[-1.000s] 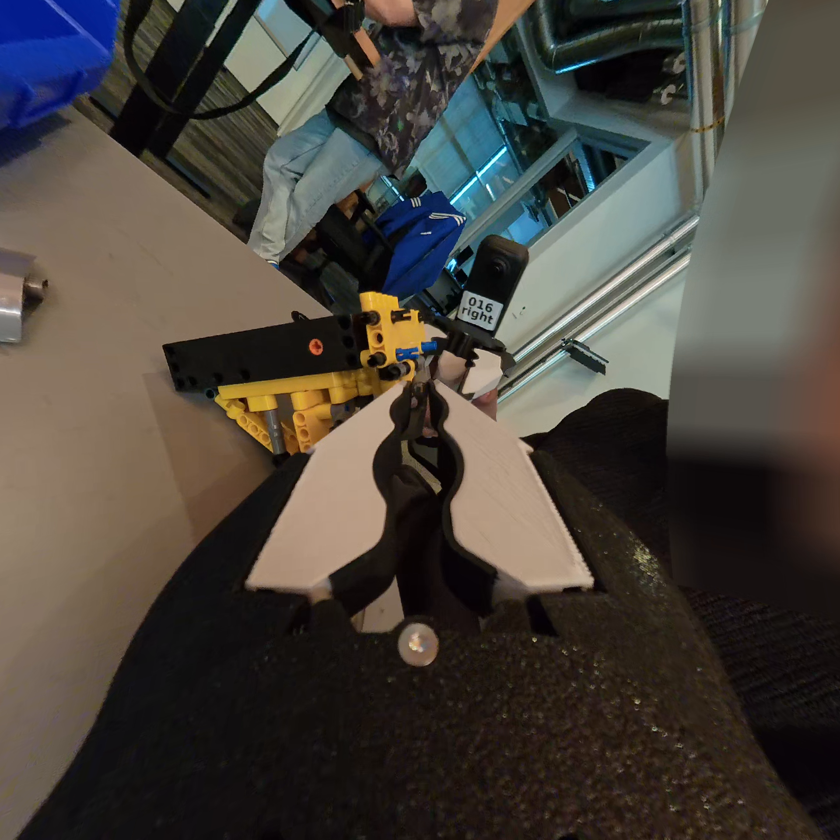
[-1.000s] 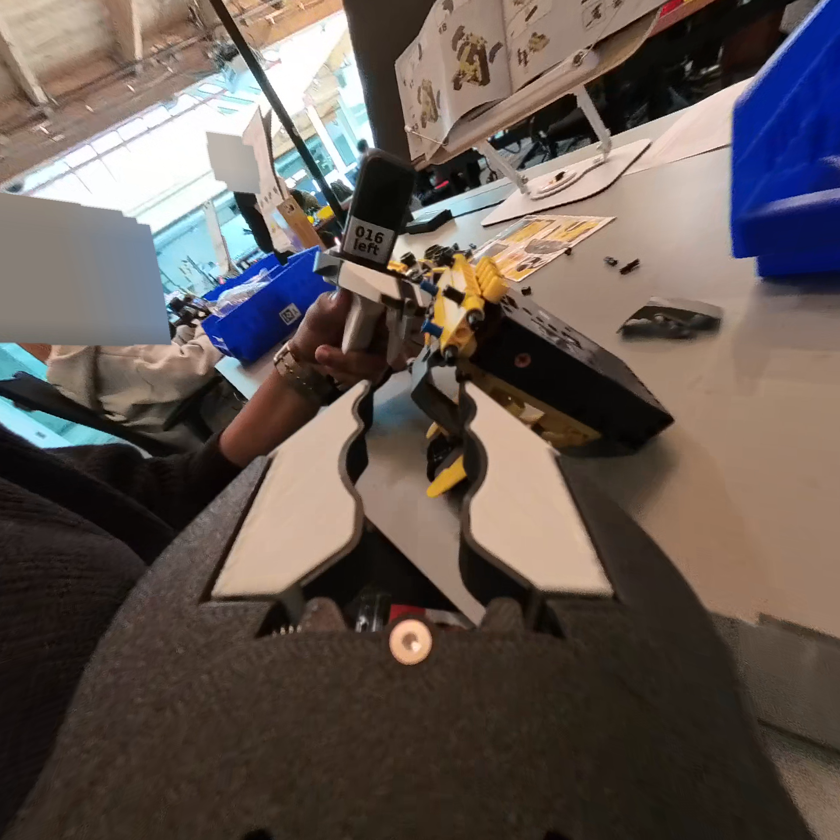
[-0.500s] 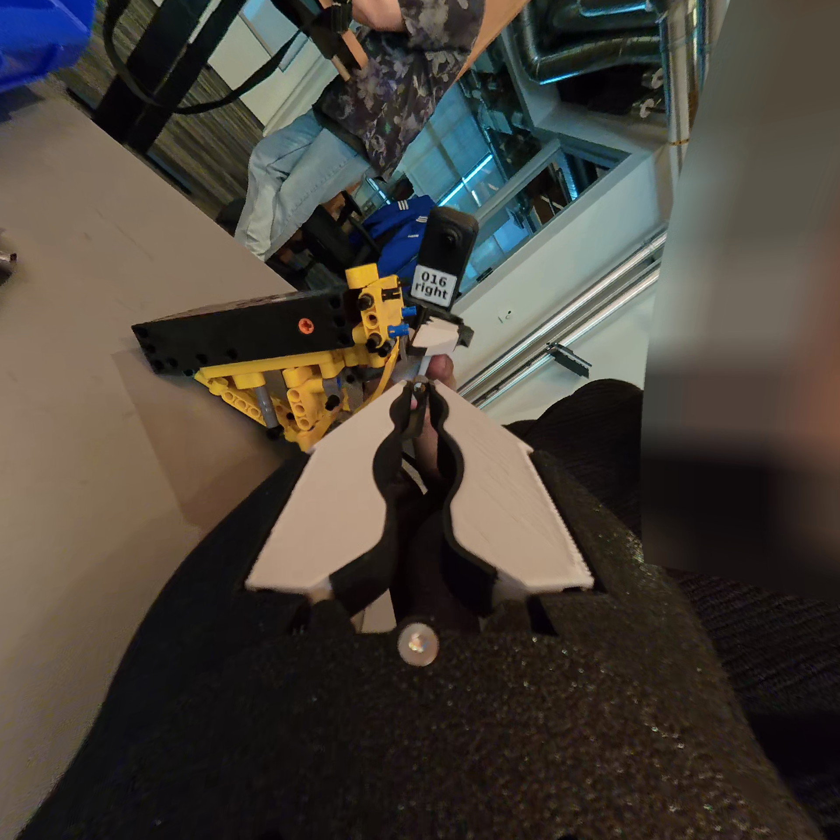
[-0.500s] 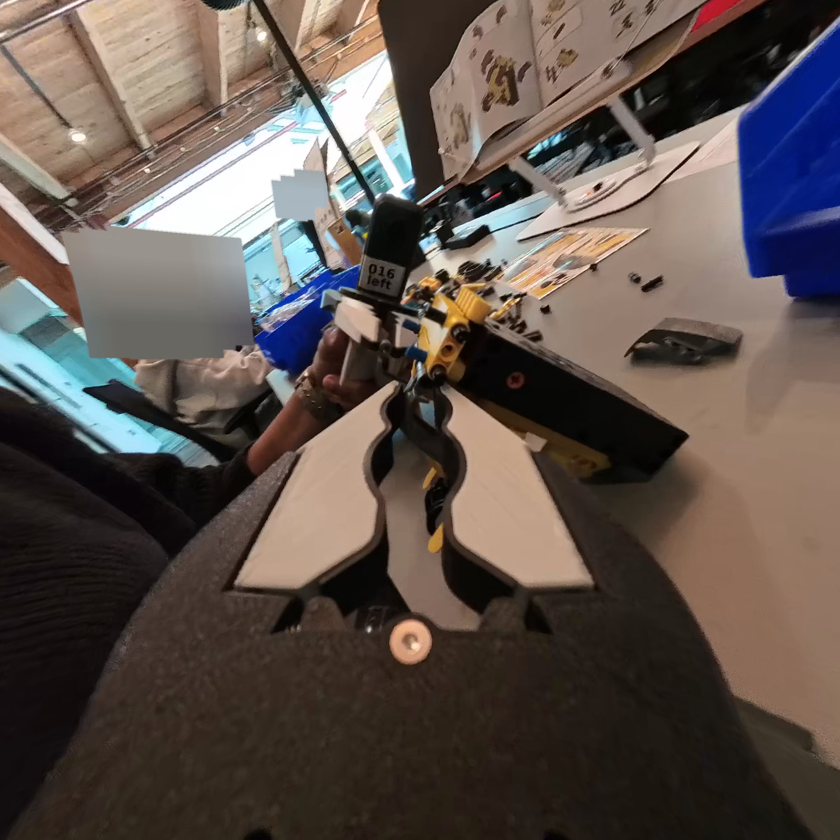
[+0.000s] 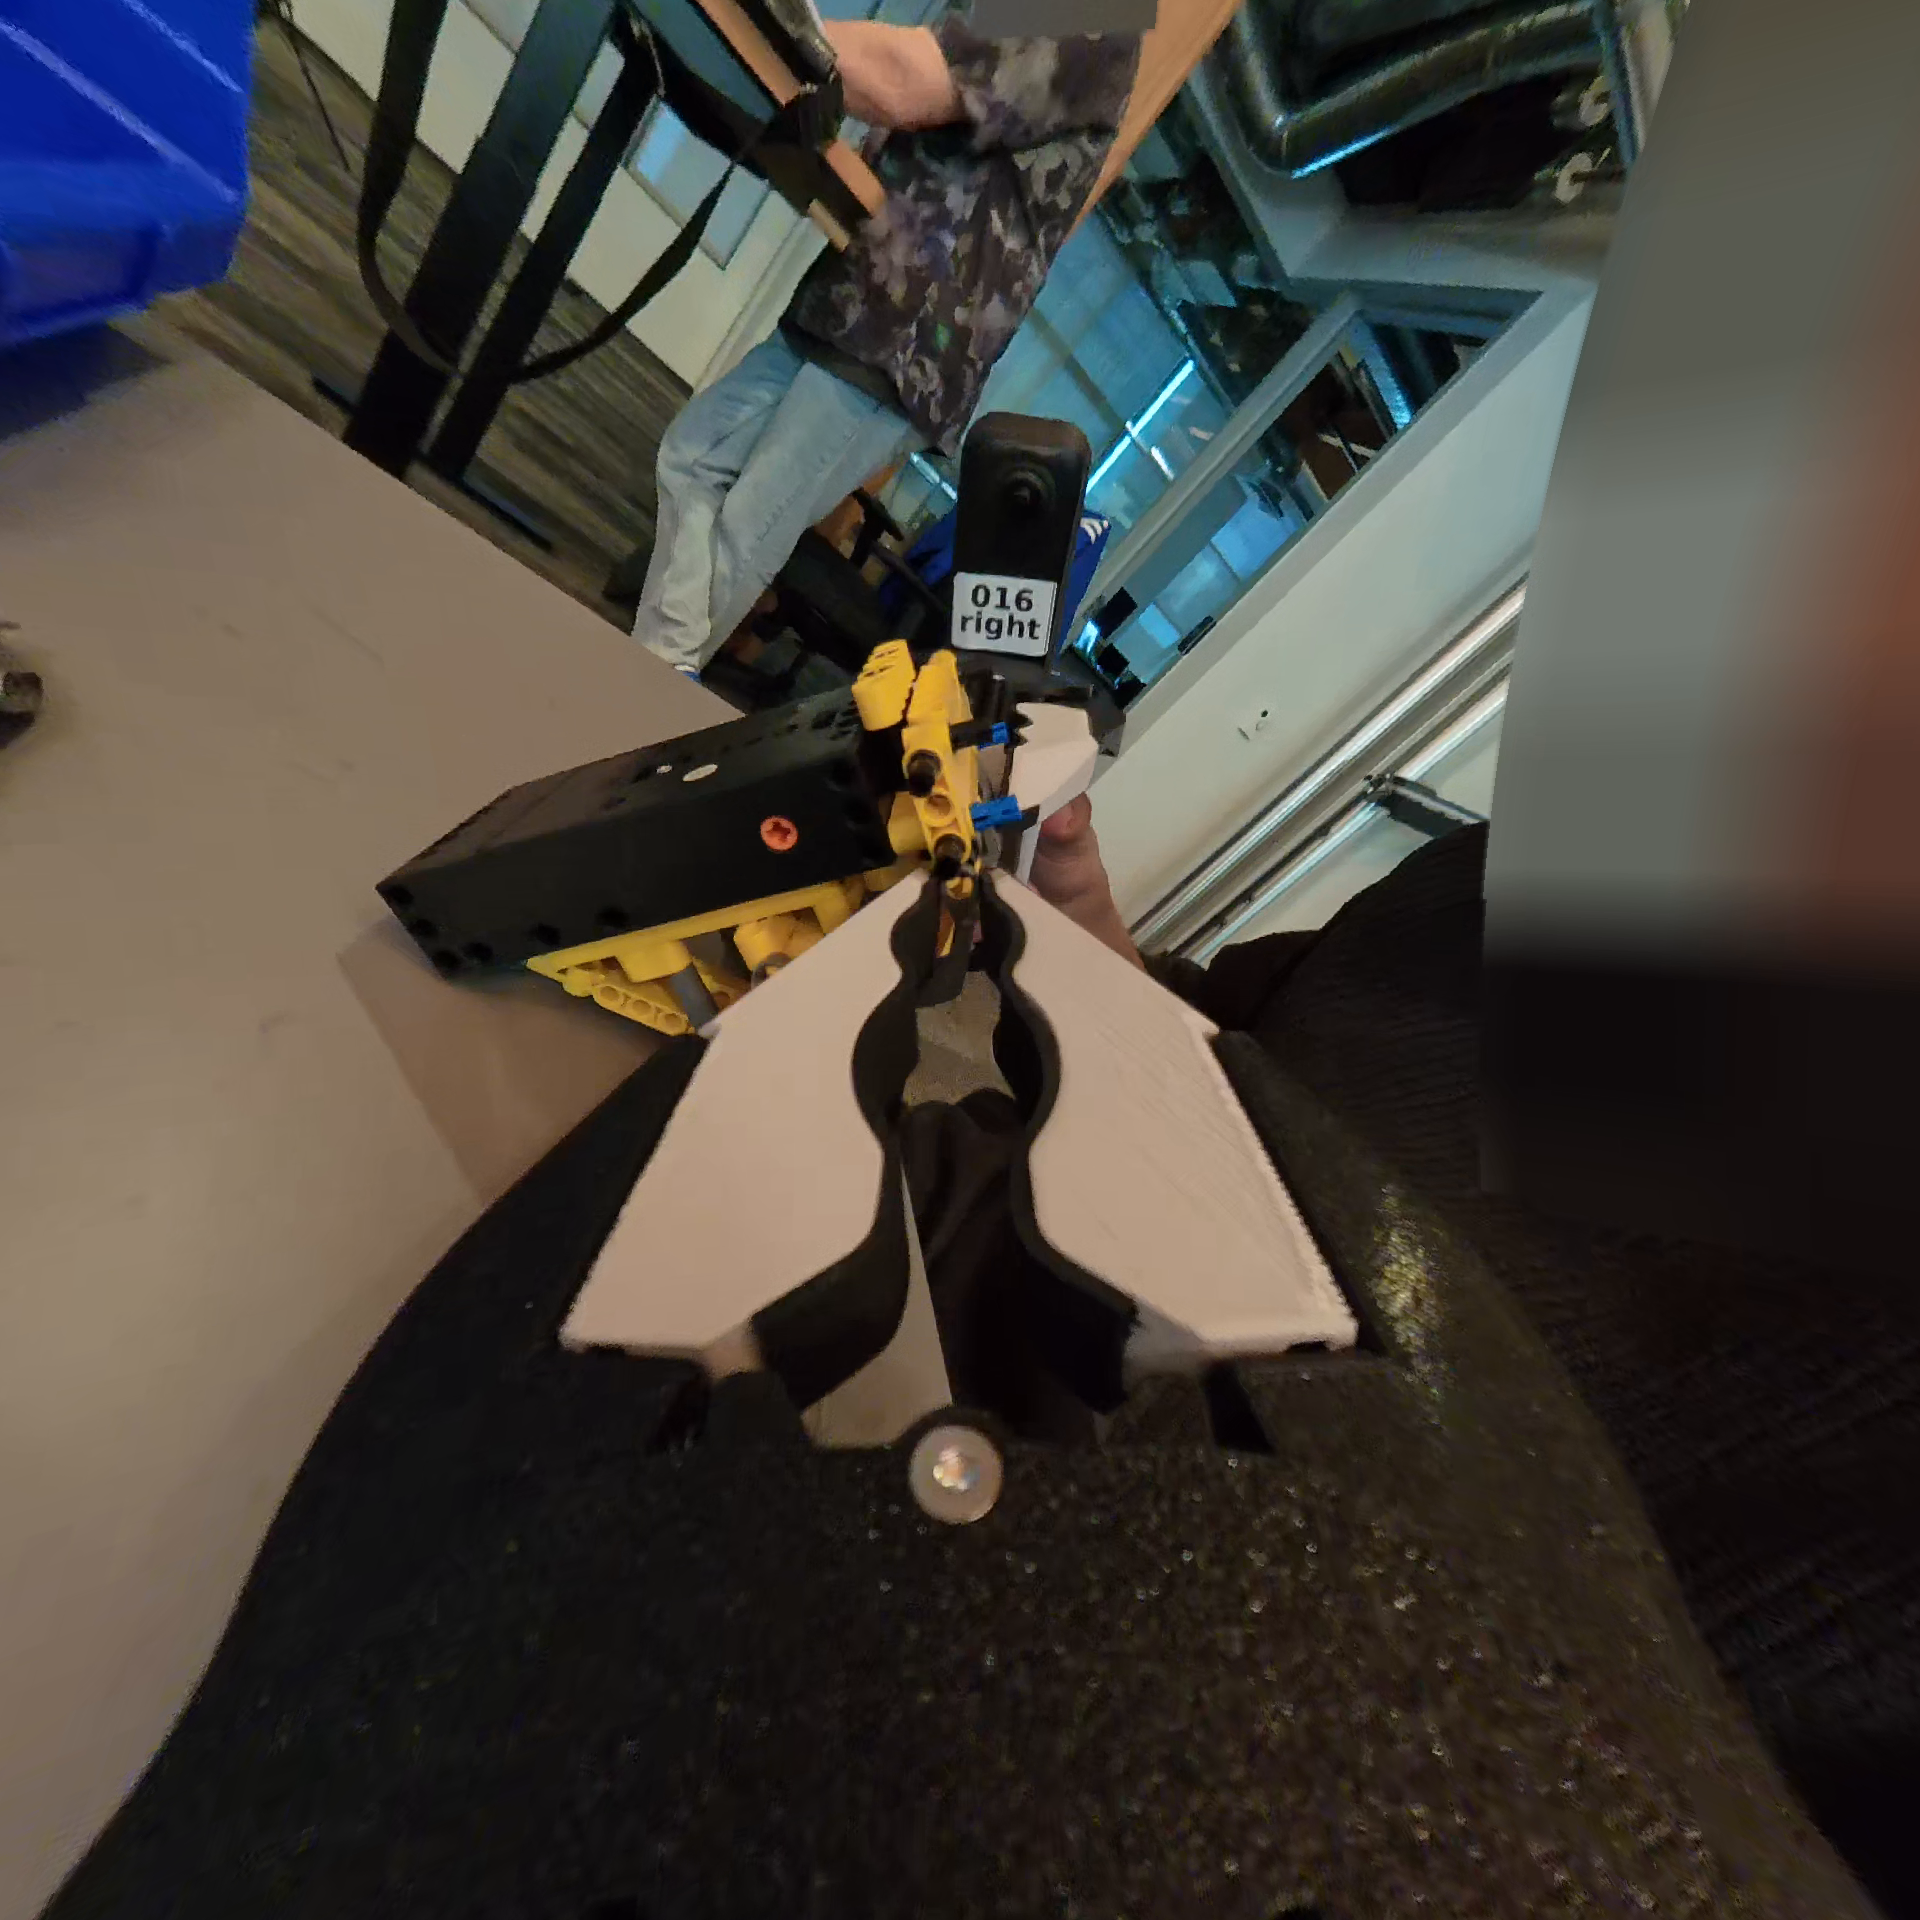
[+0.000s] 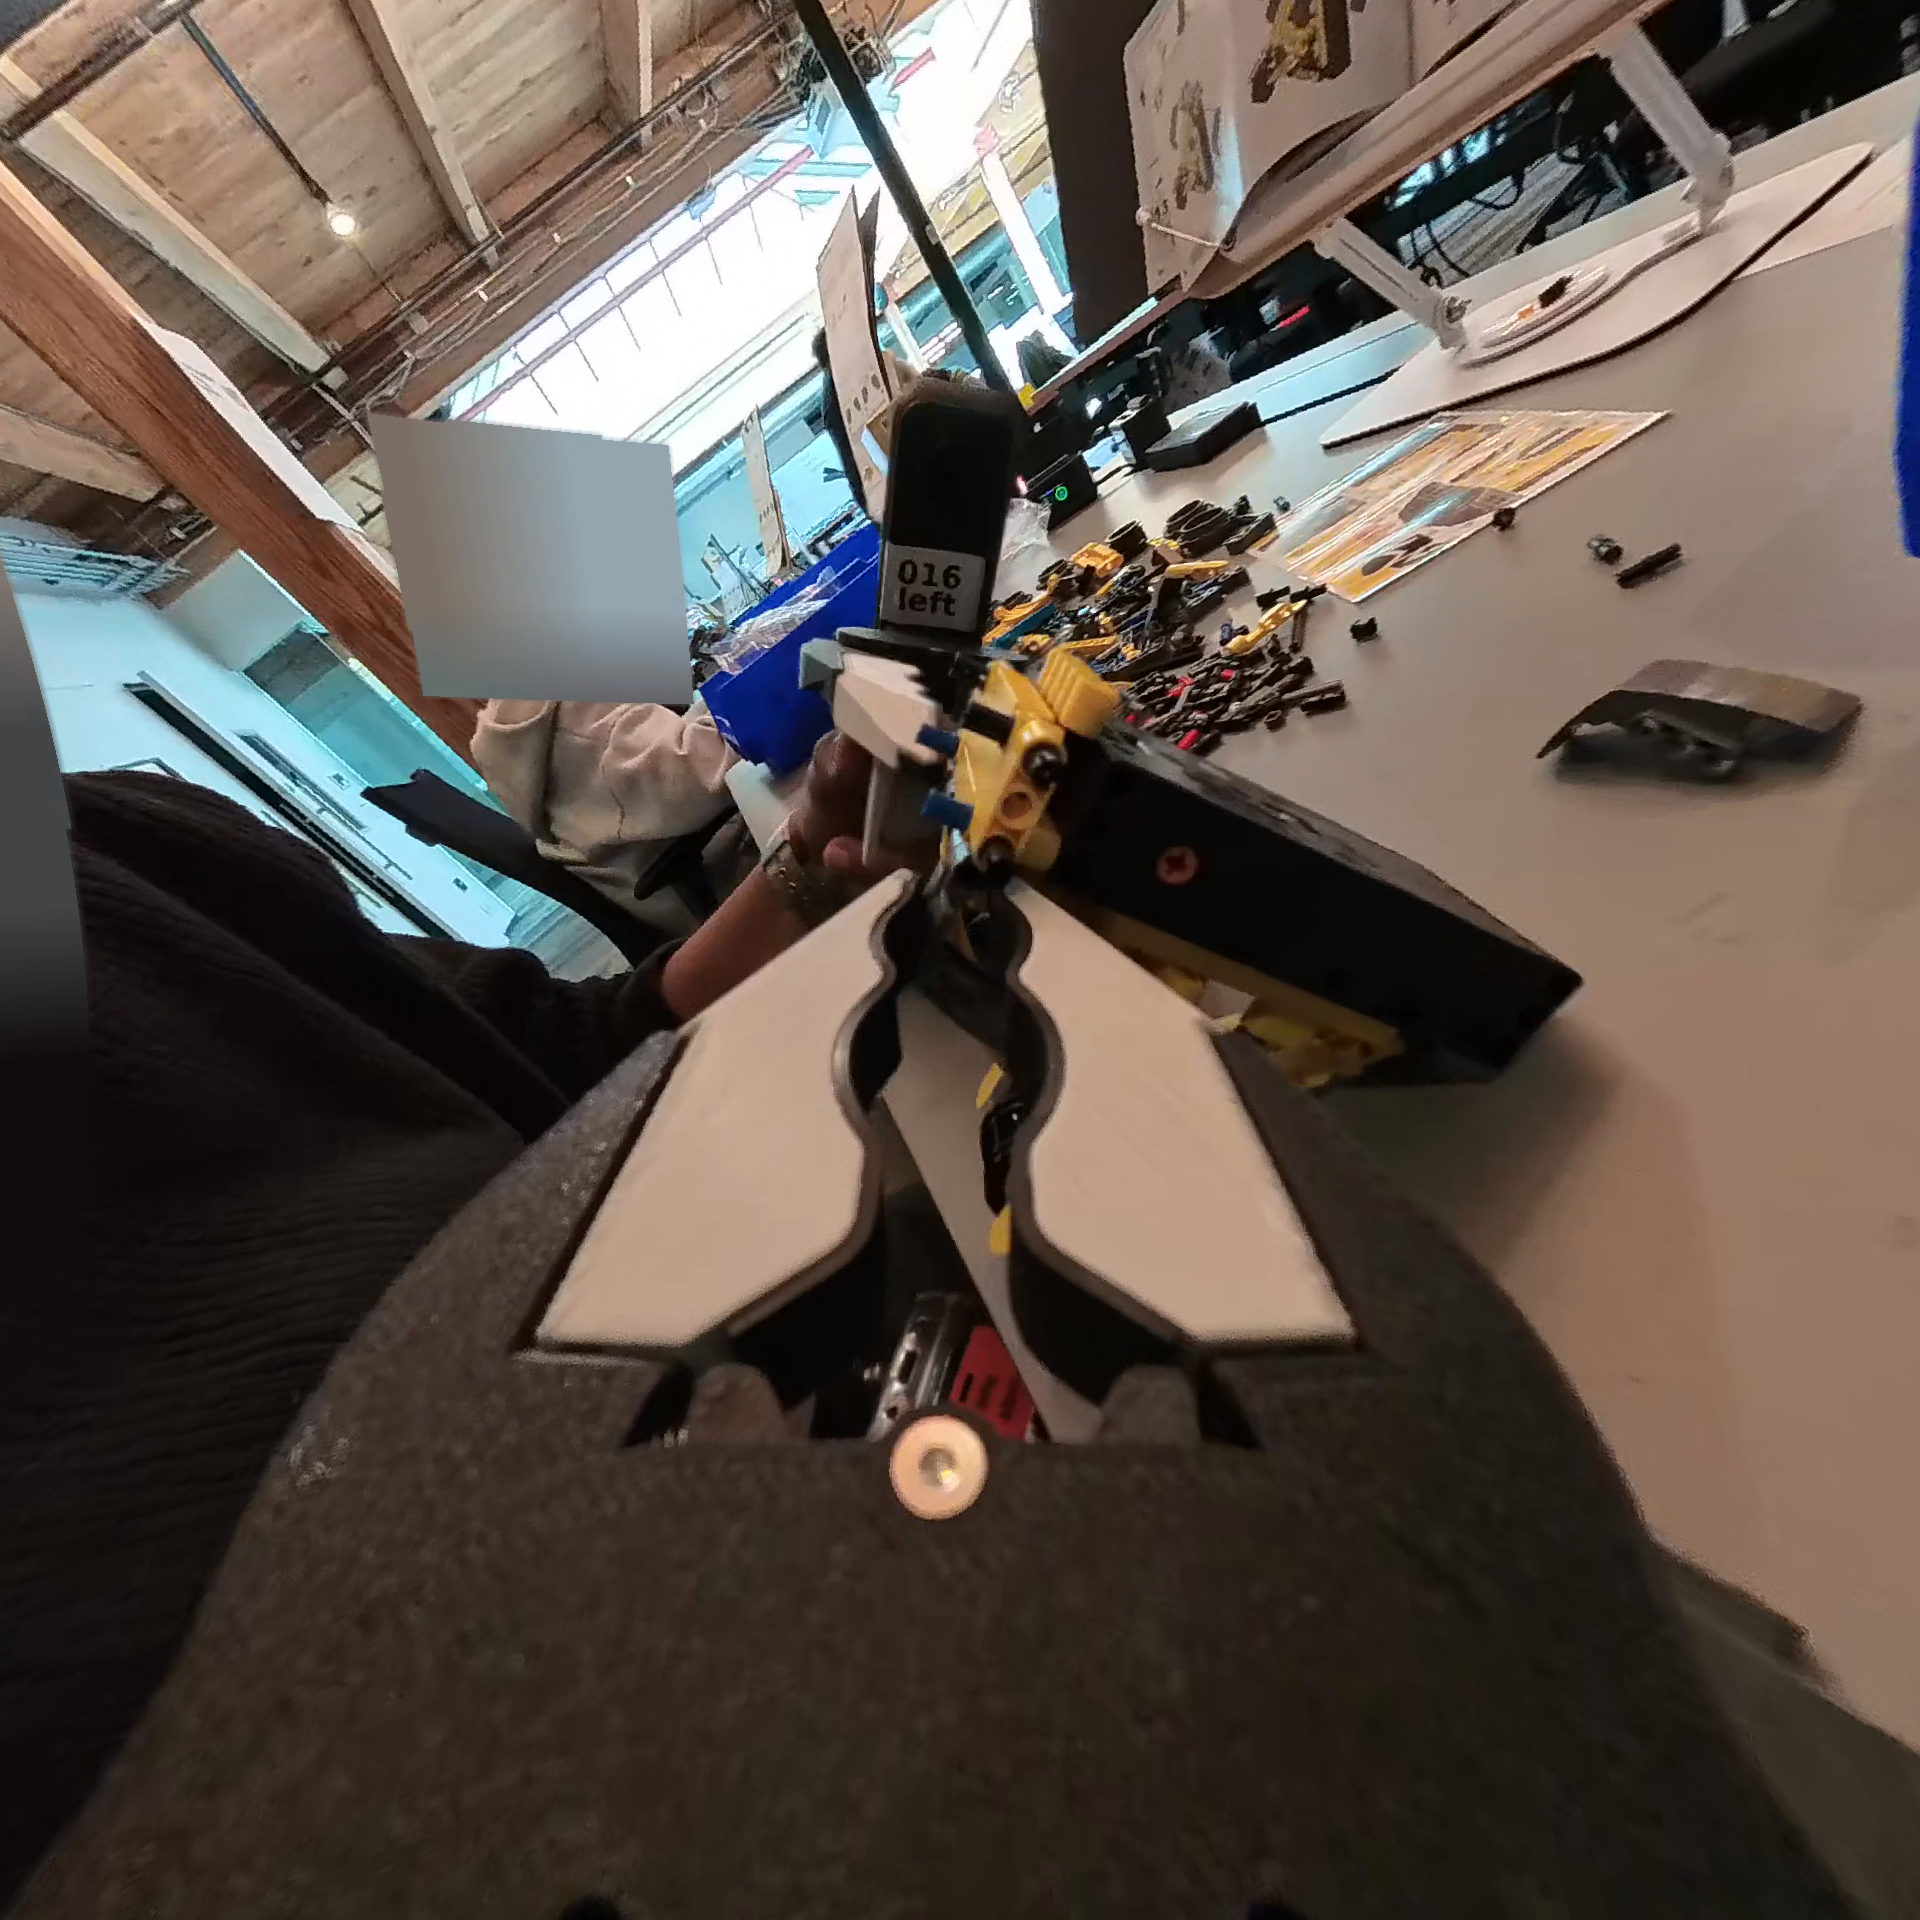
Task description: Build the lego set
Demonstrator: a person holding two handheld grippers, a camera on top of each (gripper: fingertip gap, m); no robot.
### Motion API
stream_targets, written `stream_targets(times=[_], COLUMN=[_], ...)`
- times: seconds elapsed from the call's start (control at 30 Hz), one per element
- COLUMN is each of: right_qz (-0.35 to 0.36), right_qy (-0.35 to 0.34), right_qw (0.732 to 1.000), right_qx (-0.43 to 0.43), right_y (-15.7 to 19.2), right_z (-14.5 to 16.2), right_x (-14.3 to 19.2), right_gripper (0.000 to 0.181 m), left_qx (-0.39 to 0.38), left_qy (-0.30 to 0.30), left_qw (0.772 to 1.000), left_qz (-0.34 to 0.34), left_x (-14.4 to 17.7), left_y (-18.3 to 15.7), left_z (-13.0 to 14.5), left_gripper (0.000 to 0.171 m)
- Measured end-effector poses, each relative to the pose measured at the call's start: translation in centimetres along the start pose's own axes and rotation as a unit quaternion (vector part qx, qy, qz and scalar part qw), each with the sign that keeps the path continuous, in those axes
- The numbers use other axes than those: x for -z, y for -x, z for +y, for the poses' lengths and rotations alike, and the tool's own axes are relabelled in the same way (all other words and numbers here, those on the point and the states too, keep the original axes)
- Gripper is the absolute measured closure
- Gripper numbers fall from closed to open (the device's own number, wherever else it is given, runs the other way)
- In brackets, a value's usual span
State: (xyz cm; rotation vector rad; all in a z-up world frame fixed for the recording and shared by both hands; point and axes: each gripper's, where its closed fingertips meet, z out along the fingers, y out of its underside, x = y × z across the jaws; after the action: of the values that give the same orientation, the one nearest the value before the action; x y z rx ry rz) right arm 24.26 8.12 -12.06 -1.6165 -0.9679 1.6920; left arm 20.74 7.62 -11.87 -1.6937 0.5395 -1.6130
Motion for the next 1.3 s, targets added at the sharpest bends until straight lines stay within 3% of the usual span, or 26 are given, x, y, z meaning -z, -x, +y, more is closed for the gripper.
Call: stream_targets(times=[0.17,0.33,0.63,1.3], right_qz=[0.005,0.014,0.007,-0.016], right_qy=[-0.018,-0.025,-0.028,-0.022], right_qw=[1.0,1.0,0.999,0.998], right_qx=[-0.005,-0.011,-0.021,-0.055], right_y=[-0.09,-0.3,-0.26,-0.18], right_z=[-0.07,-0.02,-0.03,0.06], right_x=[-0.19,-0.13,-0.2,-0.11], right_gripper=[0.169,0.169,0.17,0.171], left_qx=[0.045,0.107,0.089,0.111], left_qy=[-0.032,-0.114,-0.113,-0.108], left_qw=[0.998,0.987,0.989,0.988], left_qz=[0.004,0.032,-0.017,0.005], left_x=[0.05,-0.32,0.02,-0.34], left_y=[0.14,-0.45,0.35,0.15], left_z=[-0.33,-1.09,-0.84,-0.71], left_gripper=[0.166,0.165,0.166,0.166])
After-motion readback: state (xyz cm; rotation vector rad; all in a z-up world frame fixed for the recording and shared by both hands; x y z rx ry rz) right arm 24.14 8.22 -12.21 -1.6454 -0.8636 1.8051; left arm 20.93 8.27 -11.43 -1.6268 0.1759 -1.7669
